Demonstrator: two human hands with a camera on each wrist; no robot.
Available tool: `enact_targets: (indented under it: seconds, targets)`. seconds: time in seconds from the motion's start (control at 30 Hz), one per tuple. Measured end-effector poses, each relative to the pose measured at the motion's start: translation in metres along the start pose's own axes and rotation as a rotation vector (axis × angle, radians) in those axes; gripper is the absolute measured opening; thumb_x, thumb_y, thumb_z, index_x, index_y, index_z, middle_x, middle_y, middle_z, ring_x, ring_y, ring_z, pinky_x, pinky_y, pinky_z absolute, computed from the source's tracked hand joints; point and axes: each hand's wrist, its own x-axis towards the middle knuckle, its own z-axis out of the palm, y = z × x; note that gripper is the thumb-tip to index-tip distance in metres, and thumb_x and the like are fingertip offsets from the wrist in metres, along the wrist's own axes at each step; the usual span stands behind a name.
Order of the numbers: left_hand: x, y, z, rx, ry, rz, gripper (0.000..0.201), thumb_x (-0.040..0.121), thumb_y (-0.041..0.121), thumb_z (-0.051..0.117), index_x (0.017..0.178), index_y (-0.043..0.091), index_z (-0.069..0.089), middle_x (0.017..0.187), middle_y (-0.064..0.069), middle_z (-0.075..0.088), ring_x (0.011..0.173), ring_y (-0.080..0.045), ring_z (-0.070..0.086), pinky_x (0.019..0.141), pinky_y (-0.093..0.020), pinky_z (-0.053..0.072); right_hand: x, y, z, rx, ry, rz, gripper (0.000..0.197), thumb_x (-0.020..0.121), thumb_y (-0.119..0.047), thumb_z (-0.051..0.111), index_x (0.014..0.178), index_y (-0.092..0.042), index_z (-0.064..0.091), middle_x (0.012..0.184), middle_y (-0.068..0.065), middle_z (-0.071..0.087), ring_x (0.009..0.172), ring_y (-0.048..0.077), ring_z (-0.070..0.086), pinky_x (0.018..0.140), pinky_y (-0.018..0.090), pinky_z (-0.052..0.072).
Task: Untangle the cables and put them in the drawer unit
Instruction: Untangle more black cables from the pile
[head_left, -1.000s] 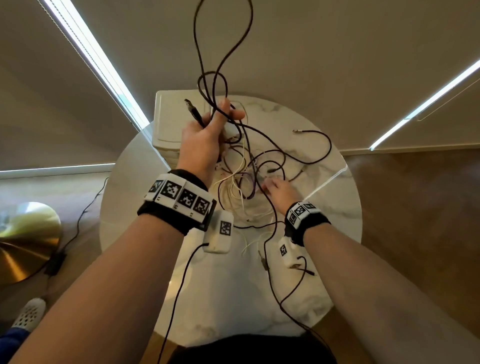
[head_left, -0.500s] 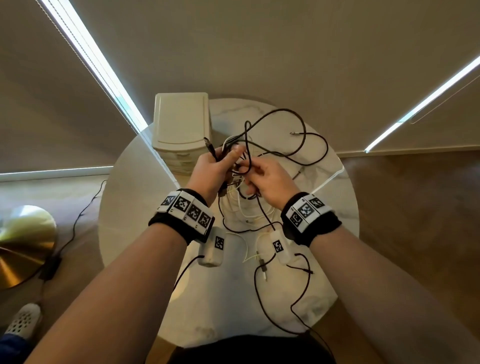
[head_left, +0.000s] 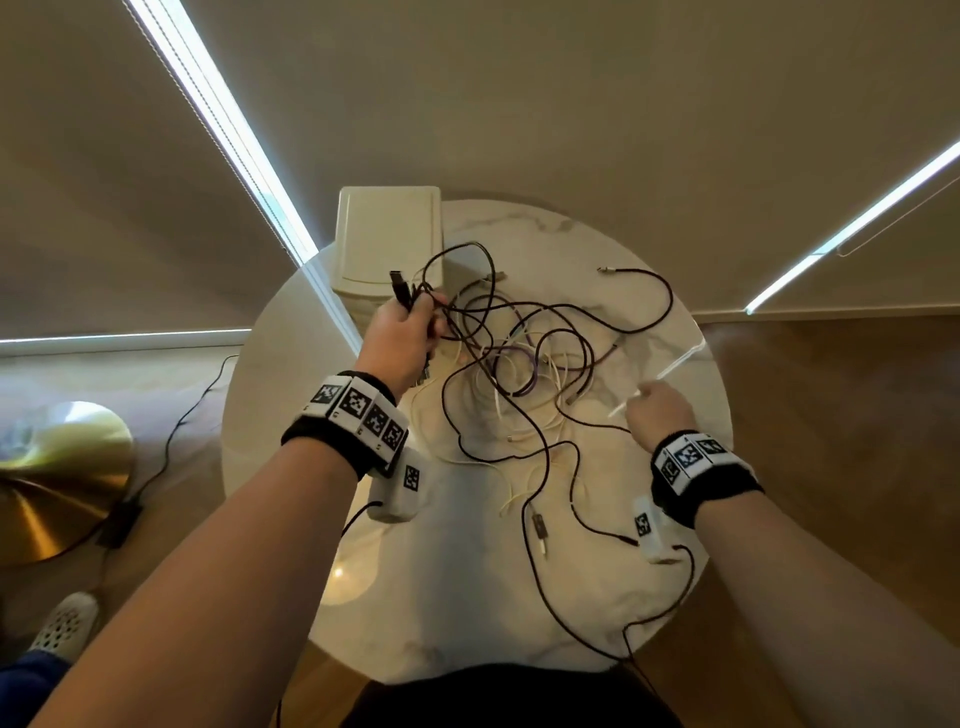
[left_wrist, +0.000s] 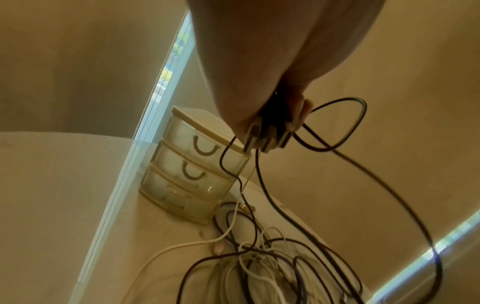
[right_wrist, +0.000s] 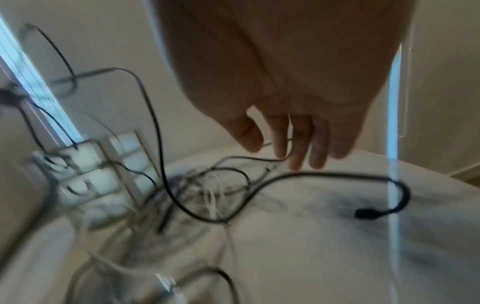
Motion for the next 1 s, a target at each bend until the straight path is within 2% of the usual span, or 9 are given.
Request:
enact_targets:
  seconds: [0.1, 0.27, 0.37, 0.47, 0.63, 0.73, 0.8, 0.87, 1.0]
  targets:
    - [-0.004, -0.007, 0.008, 0.019, -0.064, -0.011, 0.024, 0.111, 0.018, 0.042, 0.107, 0.01, 0.064, 0.067, 0.004, 0.057, 0.051, -0.008, 0.043, 0.059, -0.029, 0.037, -0.03, -0.053, -0.02, 0.369, 0.134, -0.317, 0.036, 0.107, -0.037, 0.044, 0.134, -0.021, 0.061, 0.129, -0.001, 0.065, 0.12, 0.021, 0.06, 0.097, 0.03, 0.044]
    - [-0.013, -0.005, 0.02, 0.018, -0.209, 0.023, 0.02, 0.108, 0.023, 0.053, 0.103, 0.008, 0.066, 0.062, 0.004, 0.051, 0.053, -0.011, 0.04, 0.053, -0.027, 0.033, -0.068, -0.12, -0.035, 0.573, -0.048, -0.68, 0.048, 0.104, -0.056, 0.039, 0.14, -0.027, 0.052, 0.129, -0.014, 0.062, 0.115, -0.005, 0.056, 0.088, 0.002, 0.039]
    - [-0.016, 0.0, 0.018, 0.076, -0.269, 0.046, 0.034, 0.104, 0.03, 0.061, 0.109, -0.003, 0.065, 0.063, 0.002, 0.05, 0.053, -0.012, 0.04, 0.051, -0.026, 0.034, -0.063, -0.131, -0.026, 0.486, -0.128, -0.754, 0.027, 0.105, -0.039, 0.052, 0.124, -0.025, 0.063, 0.1, -0.009, 0.069, 0.08, 0.007, 0.069, 0.069, 0.019, 0.054]
    - [-0.015, 0.0, 0.009, -0.035, -0.208, 0.002, 0.037, 0.103, 0.03, 0.063, 0.114, -0.005, 0.062, 0.068, 0.003, 0.053, 0.055, -0.011, 0.043, 0.056, -0.027, 0.038, -0.047, -0.119, -0.024, 0.43, 0.062, -0.643, 0.021, 0.105, -0.033, 0.051, 0.102, -0.023, 0.069, 0.083, -0.004, 0.069, 0.07, 0.02, 0.068, 0.066, 0.041, 0.059]
    - [-0.007, -0.006, -0.004, -0.241, -0.058, -0.037, 0.014, 0.108, 0.016, 0.052, 0.101, 0.009, 0.062, 0.081, -0.003, 0.07, 0.051, -0.006, 0.046, 0.058, -0.023, 0.042, -0.031, -0.083, -0.033, 0.065, -0.032, -0.365, 0.071, 0.095, -0.077, 0.033, 0.097, -0.014, 0.067, 0.08, 0.006, 0.067, 0.086, 0.025, 0.069, 0.082, 0.042, 0.055]
    - [-0.002, -0.011, 0.0, -0.141, -0.019, -0.047, 0.02, 0.108, 0.024, 0.055, 0.096, 0.013, 0.067, 0.096, -0.007, 0.072, 0.05, -0.006, 0.042, 0.06, -0.029, 0.042, -0.035, -0.07, -0.028, -0.35, -0.015, -0.307, 0.09, 0.076, -0.095, 0.034, 0.13, -0.026, 0.057, 0.136, 0.011, 0.049, 0.131, 0.036, 0.046, 0.108, 0.051, 0.041]
    - [-0.002, -0.011, 0.009, -0.09, -0.056, -0.076, 0.022, 0.108, 0.026, 0.055, 0.093, 0.015, 0.067, 0.092, -0.006, 0.064, 0.049, -0.006, 0.041, 0.06, -0.031, 0.039, -0.04, -0.079, -0.025, -0.4, 0.105, -0.445, 0.097, 0.072, -0.097, 0.034, 0.143, -0.031, 0.045, 0.163, 0.013, 0.018, 0.152, 0.039, 0.013, 0.12, 0.058, 0.017]
    - [-0.003, -0.01, 0.019, -0.09, -0.115, -0.097, 0.024, 0.108, 0.026, 0.053, 0.091, 0.015, 0.065, 0.091, -0.006, 0.057, 0.051, -0.008, 0.041, 0.057, -0.029, 0.038, -0.048, -0.097, -0.019, -0.375, 0.114, -0.713, 0.084, 0.081, -0.088, 0.035, 0.143, -0.033, 0.049, 0.167, 0.008, 0.014, 0.156, 0.032, 0.0, 0.124, 0.057, 0.0]
    - [-0.009, -0.003, 0.033, -0.118, -0.243, -0.159, 0.03, 0.109, 0.031, 0.051, 0.088, 0.014, 0.065, 0.064, -0.001, 0.046, 0.054, -0.014, 0.039, 0.054, -0.029, 0.036, -0.06, -0.122, 0.0, -0.417, 0.008, -0.936, 0.046, 0.1, -0.06, 0.043, 0.126, -0.03, 0.064, 0.148, -0.003, 0.05, 0.149, 0.02, 0.03, 0.123, 0.053, -0.011]
